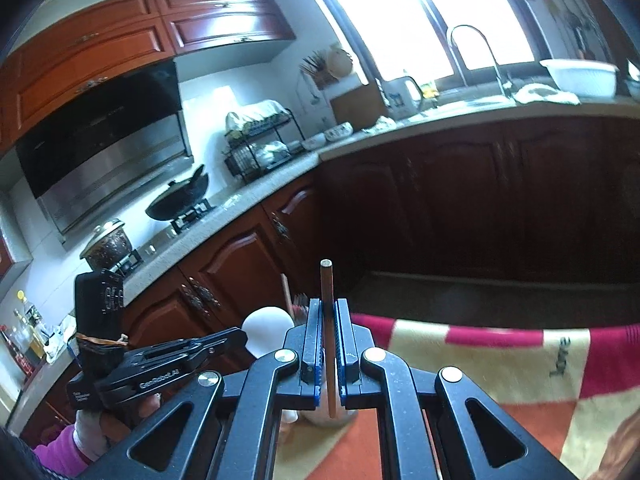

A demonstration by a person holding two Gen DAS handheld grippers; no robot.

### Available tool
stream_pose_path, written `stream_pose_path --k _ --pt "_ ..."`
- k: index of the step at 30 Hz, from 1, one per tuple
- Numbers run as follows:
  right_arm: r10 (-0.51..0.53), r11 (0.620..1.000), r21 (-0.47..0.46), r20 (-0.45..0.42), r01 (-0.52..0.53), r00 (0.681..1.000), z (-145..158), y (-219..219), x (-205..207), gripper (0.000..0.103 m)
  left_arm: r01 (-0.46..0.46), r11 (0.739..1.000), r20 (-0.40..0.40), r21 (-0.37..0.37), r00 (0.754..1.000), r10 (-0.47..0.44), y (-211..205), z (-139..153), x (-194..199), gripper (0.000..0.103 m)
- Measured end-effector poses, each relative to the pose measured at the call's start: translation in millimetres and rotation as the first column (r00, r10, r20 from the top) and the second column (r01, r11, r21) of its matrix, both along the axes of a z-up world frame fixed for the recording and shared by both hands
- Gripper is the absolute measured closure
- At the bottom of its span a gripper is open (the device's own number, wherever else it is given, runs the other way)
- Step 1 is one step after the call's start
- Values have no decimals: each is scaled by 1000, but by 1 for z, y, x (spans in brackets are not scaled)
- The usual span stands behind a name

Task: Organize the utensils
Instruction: 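Lift the spoon and chopstick and carry both toward the white jar, then lower spoon and chopstick into the white jar and open both grippers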

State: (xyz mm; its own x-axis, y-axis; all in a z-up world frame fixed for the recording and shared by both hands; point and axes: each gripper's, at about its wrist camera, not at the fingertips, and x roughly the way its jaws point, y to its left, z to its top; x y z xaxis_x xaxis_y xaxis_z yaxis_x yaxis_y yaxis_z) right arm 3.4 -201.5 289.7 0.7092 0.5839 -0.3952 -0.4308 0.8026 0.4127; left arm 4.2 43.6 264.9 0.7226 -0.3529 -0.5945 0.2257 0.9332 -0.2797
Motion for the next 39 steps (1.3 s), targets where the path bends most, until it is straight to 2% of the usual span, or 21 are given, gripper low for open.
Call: stream_pose_path --k 6,9,12,19,31,34,37,39 --pt "34 999 -1 47 -34 998 27 23 15 98 -61 998 25 2 998 61 20 7 20 103" --pt "53 999 -6 50 -53 997 29 37 24 98 -98 995 32 18 995 98 28 0 31 103" --pt "72 997 -24 42 -71 997 25 52 34 98 -118 993 5 10 993 118 34 -12 40 103" --pt "95 993 -61 -30 -97 995 -4 75 61 98 -161 987 -55 1 985 161 49 -49 50 103" --pt "106 986 -107 -188 -127 976 -71 109 107 98 -166 986 -136 3 977 165 60 -90 45 103" --pt "102 987 -99 -210 -124 972 -83 113 113 98 -167 986 -146 9 975 166 58 -97 44 103" --pt "106 990 -66 -267 -128 958 -93 111 120 98 -173 985 -139 30 975 175 56 -99 42 103" --pt "102 989 -77 -291 -129 951 -98 110 122 95 -172 984 -137 38 975 175 55 -101 41 103"
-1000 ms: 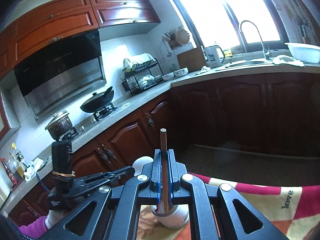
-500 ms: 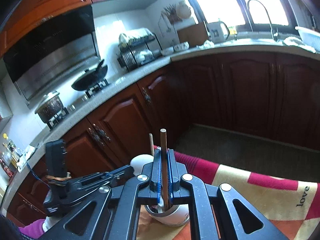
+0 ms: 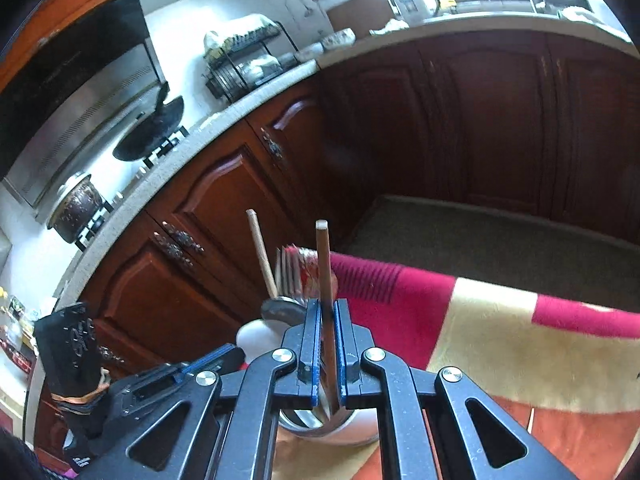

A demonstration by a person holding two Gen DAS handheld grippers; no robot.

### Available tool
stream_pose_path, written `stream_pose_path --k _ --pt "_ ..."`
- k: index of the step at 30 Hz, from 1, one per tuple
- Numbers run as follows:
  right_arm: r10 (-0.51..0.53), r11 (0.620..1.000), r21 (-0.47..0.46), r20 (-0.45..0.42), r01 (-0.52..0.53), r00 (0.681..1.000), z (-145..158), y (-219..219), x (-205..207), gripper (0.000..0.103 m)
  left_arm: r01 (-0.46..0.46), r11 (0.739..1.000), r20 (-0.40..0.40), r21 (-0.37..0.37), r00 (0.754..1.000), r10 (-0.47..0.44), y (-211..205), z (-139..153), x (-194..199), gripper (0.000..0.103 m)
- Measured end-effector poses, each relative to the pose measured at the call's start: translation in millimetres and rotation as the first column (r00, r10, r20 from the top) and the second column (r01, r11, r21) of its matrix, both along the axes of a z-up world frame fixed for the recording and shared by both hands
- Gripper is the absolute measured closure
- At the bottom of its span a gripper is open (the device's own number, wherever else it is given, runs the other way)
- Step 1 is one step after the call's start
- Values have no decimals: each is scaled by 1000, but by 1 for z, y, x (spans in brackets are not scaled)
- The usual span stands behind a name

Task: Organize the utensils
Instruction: 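Lower spoon and chopstick into the white jar and open both grippers, then withdraw both open grippers from the jar back over the remaining utensils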

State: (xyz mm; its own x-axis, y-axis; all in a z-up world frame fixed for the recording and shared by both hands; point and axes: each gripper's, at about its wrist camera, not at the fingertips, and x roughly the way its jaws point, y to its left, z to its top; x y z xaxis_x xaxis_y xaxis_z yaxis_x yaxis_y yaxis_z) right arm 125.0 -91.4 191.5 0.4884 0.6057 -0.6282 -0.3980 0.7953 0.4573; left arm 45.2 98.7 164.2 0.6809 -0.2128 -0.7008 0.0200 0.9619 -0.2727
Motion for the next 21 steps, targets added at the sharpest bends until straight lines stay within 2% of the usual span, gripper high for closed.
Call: stream_pose_path --k 2,3,6,8,13,15,21 --pt "-6 1000 -18 -4 6 1000 -4 -1 -2 79 -2 1000 -3 12 1000 2 -2 -1 -1 103" --pt "-6 1000 -17 -3 6 1000 -5 -2 -4 76 1 1000 -8 13 1000 -1 -3 -2 -1 103" --pt "-1 1000 -22 -2 1 1000 -7 -3 -10 76 0 1000 -22 22 1000 0 -4 -5 -2 101" --pt "4 1000 -29 -2 -4 1000 -9 -3 -14 76 -2 999 -25 35 1000 3 -5 -6 -3 96" --pt "5 999 -48 -12 -6 1000 -14 -5 -23 75 -11 998 -16 57 1000 12 -7 -5 -9 64" --pt "3 999 -49 -19 -4 1000 -16 -7 -28 75 -17 998 -11 64 1000 18 -8 -4 -12 61" --pt "-9 998 -62 -12 8 1000 -19 -19 -46 73 -25 997 -16 72 1000 26 -13 -1 -21 59"
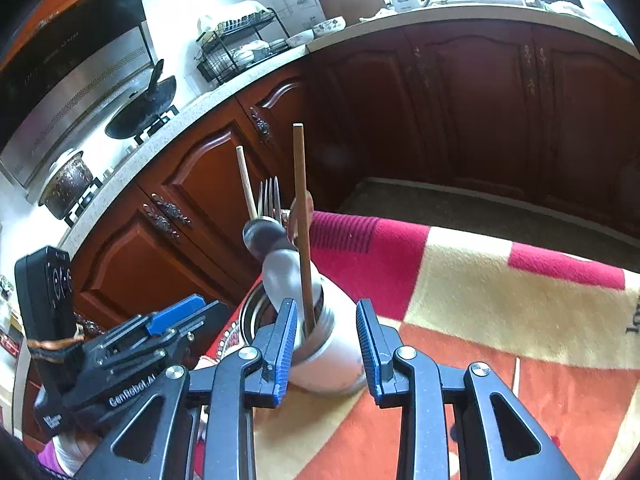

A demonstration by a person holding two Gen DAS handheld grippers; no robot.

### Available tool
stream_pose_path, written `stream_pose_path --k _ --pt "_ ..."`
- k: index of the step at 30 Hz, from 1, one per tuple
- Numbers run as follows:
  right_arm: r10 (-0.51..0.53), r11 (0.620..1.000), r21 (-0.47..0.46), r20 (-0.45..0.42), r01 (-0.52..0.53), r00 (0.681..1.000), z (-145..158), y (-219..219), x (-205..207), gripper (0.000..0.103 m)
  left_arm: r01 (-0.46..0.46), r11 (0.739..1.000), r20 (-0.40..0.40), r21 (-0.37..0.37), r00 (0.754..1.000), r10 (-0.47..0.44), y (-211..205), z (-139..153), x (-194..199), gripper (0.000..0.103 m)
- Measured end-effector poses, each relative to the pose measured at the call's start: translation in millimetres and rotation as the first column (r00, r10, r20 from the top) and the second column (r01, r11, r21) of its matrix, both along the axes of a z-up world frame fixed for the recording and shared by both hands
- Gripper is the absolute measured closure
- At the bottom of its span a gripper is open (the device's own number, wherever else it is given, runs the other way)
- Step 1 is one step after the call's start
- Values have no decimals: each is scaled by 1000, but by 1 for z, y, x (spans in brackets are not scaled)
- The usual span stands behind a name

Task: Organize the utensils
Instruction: 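Withdraw both open grippers from the jar back over the remaining utensils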

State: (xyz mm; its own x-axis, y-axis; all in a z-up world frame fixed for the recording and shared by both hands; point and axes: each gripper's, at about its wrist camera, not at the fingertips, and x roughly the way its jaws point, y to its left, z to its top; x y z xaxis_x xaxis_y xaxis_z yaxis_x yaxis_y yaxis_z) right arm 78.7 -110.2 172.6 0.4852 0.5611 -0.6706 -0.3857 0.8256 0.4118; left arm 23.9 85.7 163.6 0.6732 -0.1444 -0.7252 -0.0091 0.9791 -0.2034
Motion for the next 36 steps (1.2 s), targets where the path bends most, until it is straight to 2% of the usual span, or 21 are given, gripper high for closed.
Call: stream_pose_path --k 2,7,24,31,36 --pt "-4 1000 -4 2 4 1000 -1 -6 -8 68 1 1000 4 3 1000 -1 -3 2 -5 56" --pt "-31 999 -17 -10 31 999 -7 -22 -25 67 7 1000 12 15 1000 -7 -14 6 -18 48" --pt "-188 982 -46 -75 185 979 -33 -99 -75 64 137 989 -65 56 989 -133 -97 -20 -48 46" --pt "-265 964 -44 -106 262 958 -46 -143 -91 64 205 977 -97 63 975 -199 -130 -34 -51 45" --pt "-315 949 -38 -141 313 939 -60 -172 -99 64 253 967 -122 40 961 -247 -150 -45 -51 45"
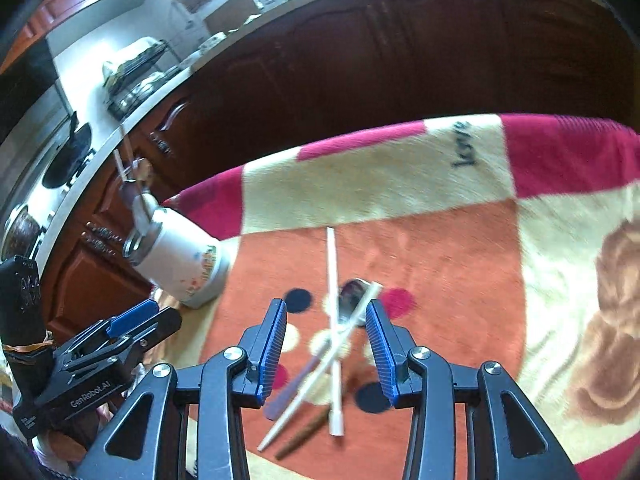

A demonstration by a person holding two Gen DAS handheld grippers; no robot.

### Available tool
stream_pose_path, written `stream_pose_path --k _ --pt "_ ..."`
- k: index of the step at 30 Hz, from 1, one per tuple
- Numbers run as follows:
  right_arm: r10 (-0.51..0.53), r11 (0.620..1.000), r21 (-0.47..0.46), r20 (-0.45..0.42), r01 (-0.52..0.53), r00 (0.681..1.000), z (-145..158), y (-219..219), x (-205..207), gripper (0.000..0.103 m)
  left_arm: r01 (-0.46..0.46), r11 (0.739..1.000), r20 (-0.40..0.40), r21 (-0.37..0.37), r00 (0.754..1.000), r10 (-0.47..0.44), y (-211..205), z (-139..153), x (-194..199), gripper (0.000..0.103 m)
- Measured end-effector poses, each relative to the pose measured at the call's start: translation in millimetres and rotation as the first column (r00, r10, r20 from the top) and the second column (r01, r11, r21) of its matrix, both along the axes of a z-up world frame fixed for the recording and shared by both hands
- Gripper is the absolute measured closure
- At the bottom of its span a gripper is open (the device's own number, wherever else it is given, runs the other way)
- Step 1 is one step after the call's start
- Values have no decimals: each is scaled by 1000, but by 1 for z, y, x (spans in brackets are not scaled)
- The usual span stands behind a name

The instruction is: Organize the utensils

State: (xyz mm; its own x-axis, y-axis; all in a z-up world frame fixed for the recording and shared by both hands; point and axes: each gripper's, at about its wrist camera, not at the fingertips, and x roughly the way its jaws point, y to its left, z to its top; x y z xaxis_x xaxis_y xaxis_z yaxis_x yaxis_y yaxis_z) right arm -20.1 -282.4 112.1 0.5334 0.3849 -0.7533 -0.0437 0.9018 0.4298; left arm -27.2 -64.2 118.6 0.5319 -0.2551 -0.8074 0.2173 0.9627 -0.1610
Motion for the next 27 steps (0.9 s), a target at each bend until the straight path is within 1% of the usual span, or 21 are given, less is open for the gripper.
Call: stream_pose_path --k 4,6,10,13,18,19,20,22,23,27 --pt "-15 1000 26 -23 16 1000 -15 -14 -2 64 32 999 -29 -9 999 -33 -11 -11 1 45" --pt "-14 999 45 -37 16 999 -24 -17 0 67 42 999 -52 -15 998 -42 -15 -18 3 45" --pt "10 997 75 -59 -5 998 -39 -13 7 72 44 999 -78 -15 996 -45 -17 -28 7 45" --pt "19 997 79 -83 -13 996 -50 -6 13 73 36 999 -97 -13 995 -37 -16 -35 11 45" --pt "-23 993 111 -106 35 994 -63 -10 30 73 33 999 -113 -13 993 -34 -15 -42 18 45" --pt "-27 992 121 -109 40 994 -65 -11 33 78 32 999 -116 -15 993 -34 -16 -43 21 45" --pt "-25 991 127 -112 39 993 -67 -12 36 88 32 999 -117 -17 992 -34 -17 -44 22 45" --pt "-17 992 120 -106 30 994 -69 -12 39 97 33 999 -121 -21 992 -36 -20 -45 26 45" --pt "-14 992 127 -96 27 995 -69 -13 40 100 35 999 -121 -22 992 -37 -21 -45 28 45" --pt "-17 986 161 -77 29 997 -67 -21 38 101 33 999 -129 -30 991 -36 -28 -49 39 45"
